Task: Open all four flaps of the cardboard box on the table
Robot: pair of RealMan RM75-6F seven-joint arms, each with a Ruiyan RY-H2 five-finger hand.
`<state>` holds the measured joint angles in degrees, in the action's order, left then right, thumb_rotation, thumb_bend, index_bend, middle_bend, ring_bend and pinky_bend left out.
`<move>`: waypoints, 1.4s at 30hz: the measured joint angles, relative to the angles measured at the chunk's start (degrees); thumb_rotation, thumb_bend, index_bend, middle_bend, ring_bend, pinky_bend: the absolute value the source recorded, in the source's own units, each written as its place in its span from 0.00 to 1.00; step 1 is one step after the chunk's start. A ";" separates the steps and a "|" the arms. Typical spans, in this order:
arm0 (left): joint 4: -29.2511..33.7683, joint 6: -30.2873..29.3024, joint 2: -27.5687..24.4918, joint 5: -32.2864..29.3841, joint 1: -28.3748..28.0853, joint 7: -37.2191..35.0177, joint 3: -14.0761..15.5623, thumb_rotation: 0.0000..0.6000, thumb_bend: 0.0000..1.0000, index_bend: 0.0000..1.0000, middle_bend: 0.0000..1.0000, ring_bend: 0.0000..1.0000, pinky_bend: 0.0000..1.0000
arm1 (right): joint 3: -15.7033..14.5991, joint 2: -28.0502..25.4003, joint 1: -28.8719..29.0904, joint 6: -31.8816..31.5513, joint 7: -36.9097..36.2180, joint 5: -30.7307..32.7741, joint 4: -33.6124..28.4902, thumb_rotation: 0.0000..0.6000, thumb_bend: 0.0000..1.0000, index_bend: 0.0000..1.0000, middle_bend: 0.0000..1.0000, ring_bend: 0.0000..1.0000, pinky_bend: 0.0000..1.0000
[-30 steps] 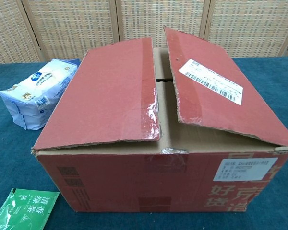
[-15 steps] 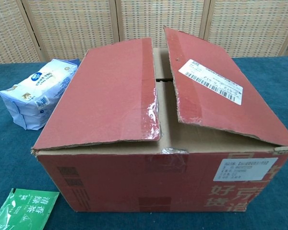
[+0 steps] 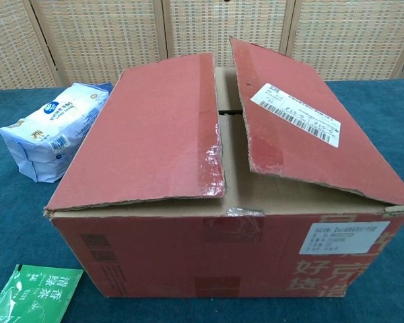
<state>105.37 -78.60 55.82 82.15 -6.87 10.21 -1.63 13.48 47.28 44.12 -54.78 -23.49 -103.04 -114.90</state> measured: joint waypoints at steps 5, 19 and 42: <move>-0.18 0.61 0.22 -0.86 -0.38 0.11 -0.10 0.88 0.25 0.05 0.00 0.00 0.00 | -0.73 1.90 1.24 2.73 4.10 2.17 0.26 1.00 1.00 0.29 0.28 0.01 0.00; -0.44 2.42 0.64 -2.71 -1.30 -0.15 -0.23 0.88 0.25 0.05 0.00 0.00 0.00 | -2.59 5.17 3.04 5.79 10.51 4.75 0.85 1.00 1.00 0.30 0.28 0.01 0.00; -1.05 3.77 0.99 -4.20 -2.03 -1.16 -0.01 0.88 0.25 0.05 0.00 0.00 0.00 | -4.21 10.27 4.58 7.67 23.31 9.57 2.00 1.00 1.00 0.33 0.30 0.01 0.00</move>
<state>104.32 -74.83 56.81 77.95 -8.90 9.05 -1.64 9.27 57.55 48.71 -47.11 -0.18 -93.47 -112.91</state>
